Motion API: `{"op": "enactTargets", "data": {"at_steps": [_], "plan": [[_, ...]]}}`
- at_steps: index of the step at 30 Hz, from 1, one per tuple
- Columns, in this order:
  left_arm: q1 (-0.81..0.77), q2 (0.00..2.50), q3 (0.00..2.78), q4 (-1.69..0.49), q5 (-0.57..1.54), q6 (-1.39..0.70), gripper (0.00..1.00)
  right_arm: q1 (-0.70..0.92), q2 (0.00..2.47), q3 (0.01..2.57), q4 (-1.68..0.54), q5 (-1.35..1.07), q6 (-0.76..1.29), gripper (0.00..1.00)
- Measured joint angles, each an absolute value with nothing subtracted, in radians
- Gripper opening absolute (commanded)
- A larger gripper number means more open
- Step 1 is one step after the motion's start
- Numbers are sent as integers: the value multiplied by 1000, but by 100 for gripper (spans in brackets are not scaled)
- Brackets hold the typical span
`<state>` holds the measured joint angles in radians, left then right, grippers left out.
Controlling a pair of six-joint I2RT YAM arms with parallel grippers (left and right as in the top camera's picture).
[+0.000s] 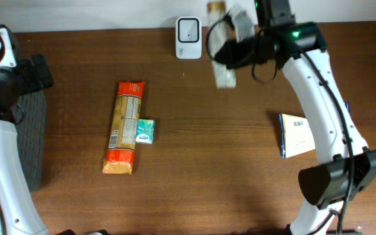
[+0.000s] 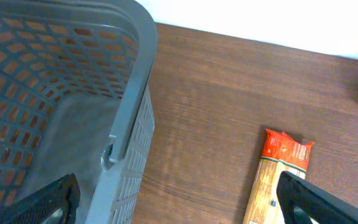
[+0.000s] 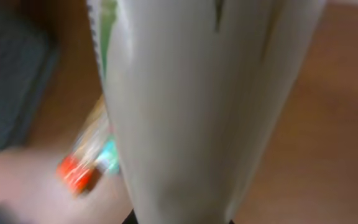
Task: Scan the item barcode
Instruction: 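Hold the white tube in front of the scanner with right gripper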
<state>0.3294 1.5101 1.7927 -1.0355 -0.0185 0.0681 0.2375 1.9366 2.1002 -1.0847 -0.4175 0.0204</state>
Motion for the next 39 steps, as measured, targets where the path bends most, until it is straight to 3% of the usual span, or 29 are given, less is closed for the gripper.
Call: {"op": "enactTargets", "data": {"at_steps": [5, 14, 21, 39], "plan": [[330, 1510, 1793, -1035, -19, 68, 99, 302, 2016, 2275, -1032, -59, -6, 4], [330, 1510, 1793, -1036, -19, 68, 99, 442, 2275, 2275, -713, 409, -262, 4], [329, 1510, 1793, -1035, -19, 68, 99, 447, 2413, 2275, -524, 488, -393, 4], [329, 1510, 1793, -1035, -19, 68, 99, 422, 2515, 2275, -519, 527, -527, 4]]}}
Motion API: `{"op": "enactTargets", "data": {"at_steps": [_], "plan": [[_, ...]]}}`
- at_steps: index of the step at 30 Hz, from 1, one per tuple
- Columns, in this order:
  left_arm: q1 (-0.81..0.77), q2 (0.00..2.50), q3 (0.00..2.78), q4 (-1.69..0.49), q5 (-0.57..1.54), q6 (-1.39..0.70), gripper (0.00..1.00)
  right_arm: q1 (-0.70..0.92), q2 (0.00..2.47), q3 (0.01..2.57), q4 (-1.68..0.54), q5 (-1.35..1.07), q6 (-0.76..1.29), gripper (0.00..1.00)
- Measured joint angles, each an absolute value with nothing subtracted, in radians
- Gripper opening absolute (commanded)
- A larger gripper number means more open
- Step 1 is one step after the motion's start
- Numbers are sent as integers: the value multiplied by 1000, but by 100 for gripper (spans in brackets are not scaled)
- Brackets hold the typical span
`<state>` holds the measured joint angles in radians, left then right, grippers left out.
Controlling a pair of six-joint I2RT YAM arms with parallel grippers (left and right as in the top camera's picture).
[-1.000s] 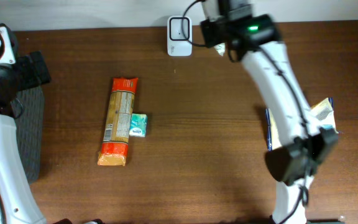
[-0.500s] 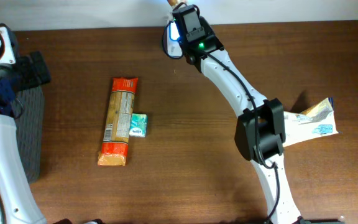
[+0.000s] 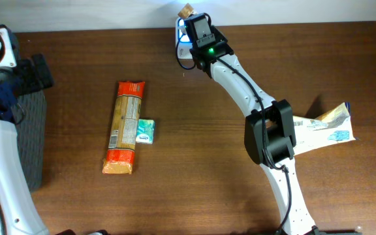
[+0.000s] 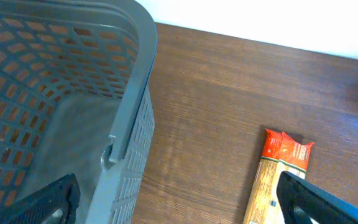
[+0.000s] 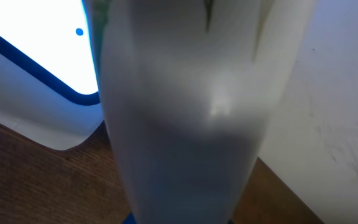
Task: Scan the item barcode
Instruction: 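Hold the white tube in front of the scanner with right gripper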
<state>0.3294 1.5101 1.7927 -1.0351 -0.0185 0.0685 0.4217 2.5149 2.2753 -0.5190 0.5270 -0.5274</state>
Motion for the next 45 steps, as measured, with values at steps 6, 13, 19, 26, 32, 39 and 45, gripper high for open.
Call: {"op": "enactTargets", "data": {"at_steps": [6, 13, 19, 26, 32, 39, 45], "plan": [[329, 1510, 1793, -1035, -19, 68, 99, 422, 2515, 2275, -538, 527, -528, 4], [329, 1510, 1793, -1036, -19, 68, 99, 422, 2515, 2275, -565, 525, -532, 4], [329, 1510, 1793, -1035, -19, 68, 99, 426, 2515, 2275, -591, 518, -595, 4], [329, 1510, 1793, -1035, -19, 68, 99, 441, 2515, 2275, -591, 524, -650, 4], [330, 1510, 1793, -1036, -19, 68, 99, 457, 2515, 2275, -591, 527, -693, 4], [329, 1510, 1793, -1036, -19, 68, 99, 461, 2515, 2275, -659, 525, -708, 4], [329, 1510, 1793, -1035, -19, 68, 99, 462, 2461, 2273, -789, 429, -628, 4]]}}
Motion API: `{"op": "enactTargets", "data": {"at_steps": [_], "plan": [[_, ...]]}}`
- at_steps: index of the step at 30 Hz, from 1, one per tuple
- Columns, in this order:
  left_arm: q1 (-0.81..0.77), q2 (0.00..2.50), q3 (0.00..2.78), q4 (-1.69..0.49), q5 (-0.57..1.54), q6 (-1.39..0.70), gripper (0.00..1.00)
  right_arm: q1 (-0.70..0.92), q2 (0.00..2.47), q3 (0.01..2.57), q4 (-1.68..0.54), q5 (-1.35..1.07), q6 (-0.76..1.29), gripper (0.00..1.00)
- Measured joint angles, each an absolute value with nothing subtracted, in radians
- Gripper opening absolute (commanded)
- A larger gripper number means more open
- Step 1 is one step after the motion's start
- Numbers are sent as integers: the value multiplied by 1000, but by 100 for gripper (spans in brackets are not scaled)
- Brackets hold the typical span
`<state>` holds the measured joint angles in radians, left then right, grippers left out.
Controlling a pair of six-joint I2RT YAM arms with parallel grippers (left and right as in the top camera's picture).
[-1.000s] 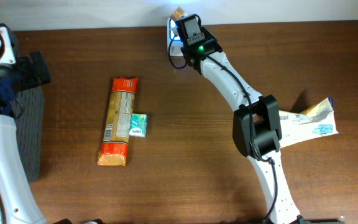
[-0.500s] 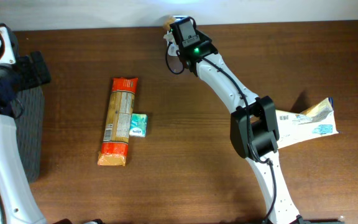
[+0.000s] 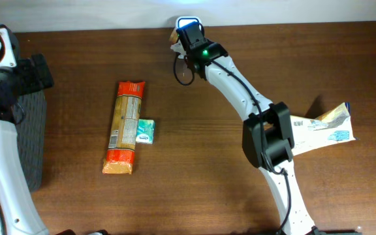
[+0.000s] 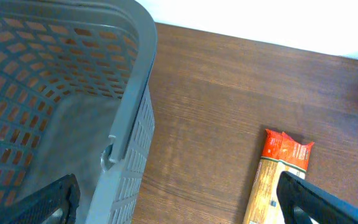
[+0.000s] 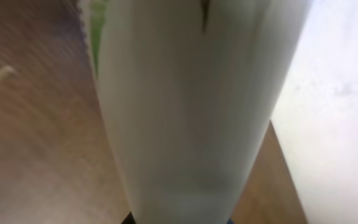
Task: Scan the item barcode
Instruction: 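Hold the white tube in front of the scanner with right gripper, then carry the tube right and set it down beside the snack bag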
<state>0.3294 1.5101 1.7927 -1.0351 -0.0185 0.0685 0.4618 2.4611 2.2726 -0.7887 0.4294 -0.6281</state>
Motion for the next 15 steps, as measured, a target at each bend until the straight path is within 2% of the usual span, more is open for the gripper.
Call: {"op": "enactTargets", "data": {"at_steps": [4, 9, 13, 15], "plan": [[329, 1510, 1793, -1035, -19, 68, 99, 462, 2338, 2272, -926, 345, -491, 4], [329, 1510, 1793, -1035, -19, 68, 99, 462, 2119, 2278, -1233, 285, -213, 4], [330, 1510, 1793, -1035, -19, 68, 99, 458, 2088, 2284, -1473, 269, -29, 4], [330, 1510, 1793, -1036, -19, 68, 99, 451, 2101, 2266, -1509, 257, 32, 4]]}}
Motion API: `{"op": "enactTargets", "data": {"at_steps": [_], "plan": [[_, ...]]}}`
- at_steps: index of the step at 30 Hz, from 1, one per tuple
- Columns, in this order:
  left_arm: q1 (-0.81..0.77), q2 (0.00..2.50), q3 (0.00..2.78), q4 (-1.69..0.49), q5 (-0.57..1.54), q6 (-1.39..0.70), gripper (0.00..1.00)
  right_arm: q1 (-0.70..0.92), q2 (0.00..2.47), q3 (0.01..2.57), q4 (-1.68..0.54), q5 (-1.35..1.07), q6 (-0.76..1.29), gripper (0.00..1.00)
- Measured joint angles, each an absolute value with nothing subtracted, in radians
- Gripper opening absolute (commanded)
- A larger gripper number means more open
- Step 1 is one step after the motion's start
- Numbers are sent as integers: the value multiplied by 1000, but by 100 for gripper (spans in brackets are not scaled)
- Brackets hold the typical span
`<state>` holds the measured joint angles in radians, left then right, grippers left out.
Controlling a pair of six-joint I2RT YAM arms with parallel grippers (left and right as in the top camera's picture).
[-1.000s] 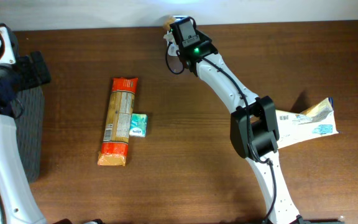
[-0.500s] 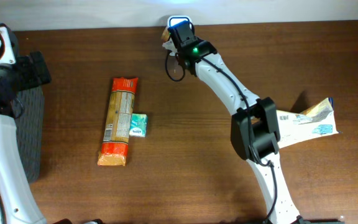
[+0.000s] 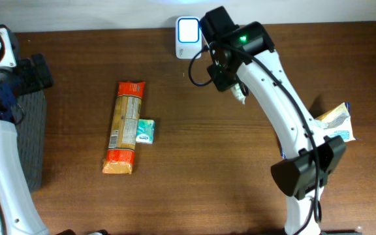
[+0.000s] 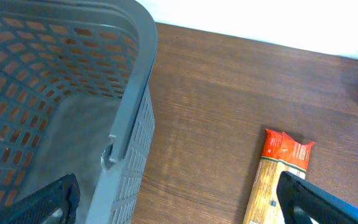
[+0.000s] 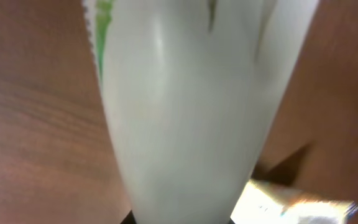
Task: Scan the item barcode
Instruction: 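Carry the tube right and set it down beside the snack bag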
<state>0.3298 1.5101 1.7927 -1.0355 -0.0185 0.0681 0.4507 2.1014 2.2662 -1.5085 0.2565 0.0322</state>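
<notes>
A white packet with a green edge fills the right wrist view, and my right gripper is shut on it. In the overhead view one end of the packet sticks out below the gripper. The white scanner with its lit blue-white face stands at the table's back edge, up and left of the gripper and apart from it. My left gripper is open at the far left, over the rim of the grey basket, holding nothing.
An orange pasta packet lies left of centre with a small teal box against its right side. A white and blue packet lies at the right, beside the right arm. The basket stands at the left edge.
My right gripper, still holding the white packet, has moved from the scanner at the back edge to the right and toward the front. The scanner's face is now uncovered. The left arm is unmoved.
My right gripper first held the white packet in the air to the right of the scanner. Then it was right over the scanner, whose lit face showed beside the packet. It stayed there, and now holds the packet away from the scanner.
</notes>
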Motion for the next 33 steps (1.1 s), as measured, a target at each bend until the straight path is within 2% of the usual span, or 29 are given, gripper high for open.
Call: {"op": "enactTargets", "data": {"at_steps": [10, 21, 22, 24, 28, 33], "plan": [[329, 1510, 1793, -1036, -19, 68, 99, 287, 2130, 1879, -1466, 104, 176, 4], [329, 1510, 1793, -1035, -19, 68, 99, 72, 2133, 1646, -1298, 158, 34, 5], [329, 1510, 1793, -1036, -19, 68, 99, 59, 2133, 1642, -1296, 160, 23, 11], [329, 1510, 1793, -1036, -19, 68, 99, 31, 2133, 1636, -1293, 160, 2, 31], [329, 1510, 1793, -1036, -19, 68, 99, 6, 2133, 1636, -1293, 159, -15, 59], [329, 1510, 1793, -1035, -19, 68, 99, 18, 2133, 1642, -1306, 144, -25, 70]]}}
